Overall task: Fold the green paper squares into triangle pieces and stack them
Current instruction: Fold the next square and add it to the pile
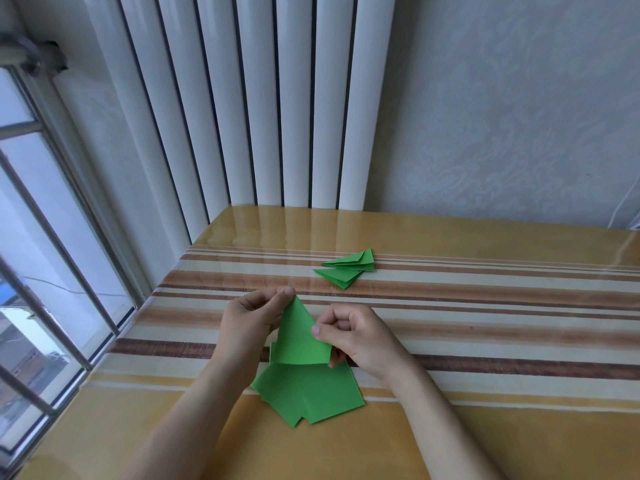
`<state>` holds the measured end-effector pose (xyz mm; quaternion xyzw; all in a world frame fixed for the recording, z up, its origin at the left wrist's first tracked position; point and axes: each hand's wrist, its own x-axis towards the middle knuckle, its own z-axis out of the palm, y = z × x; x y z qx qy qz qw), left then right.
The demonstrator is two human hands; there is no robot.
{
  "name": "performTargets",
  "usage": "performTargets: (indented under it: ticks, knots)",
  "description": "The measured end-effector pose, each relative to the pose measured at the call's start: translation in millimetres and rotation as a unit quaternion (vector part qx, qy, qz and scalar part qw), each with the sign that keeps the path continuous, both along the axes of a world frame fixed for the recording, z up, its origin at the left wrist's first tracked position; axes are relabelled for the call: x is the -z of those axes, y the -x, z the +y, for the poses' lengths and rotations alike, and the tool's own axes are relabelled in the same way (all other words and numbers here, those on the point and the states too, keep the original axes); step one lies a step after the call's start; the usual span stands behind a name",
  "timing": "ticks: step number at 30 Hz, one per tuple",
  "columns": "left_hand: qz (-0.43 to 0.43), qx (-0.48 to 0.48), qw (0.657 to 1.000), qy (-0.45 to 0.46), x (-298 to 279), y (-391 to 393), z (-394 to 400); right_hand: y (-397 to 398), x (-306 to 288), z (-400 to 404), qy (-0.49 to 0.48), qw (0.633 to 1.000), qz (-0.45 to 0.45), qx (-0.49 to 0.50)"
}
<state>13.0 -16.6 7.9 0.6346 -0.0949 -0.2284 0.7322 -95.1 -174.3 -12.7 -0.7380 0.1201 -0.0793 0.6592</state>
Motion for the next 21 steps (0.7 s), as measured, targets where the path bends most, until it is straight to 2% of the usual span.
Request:
performTargets:
  ticks: [9, 15, 21]
  knots:
    - [-0.007, 0.089, 0.996, 0.026, 3.5, 7.3, -3.7, -2.8, 5.1, -1.1, 0.053, 0.997, -0.038, 0.05]
    - [-0.029, 0.088, 0.996, 0.004, 7.0, 5.6, -2.7, -5.7, 6.5, -0.4, 0.058, 0.995, -0.063, 0.054]
    - [-0.034, 0.077, 0.996, 0.009, 7.1, 4.1, -2.3, -2.7, 5.1, 0.8, 0.047, 0.998, -0.028, 0.0]
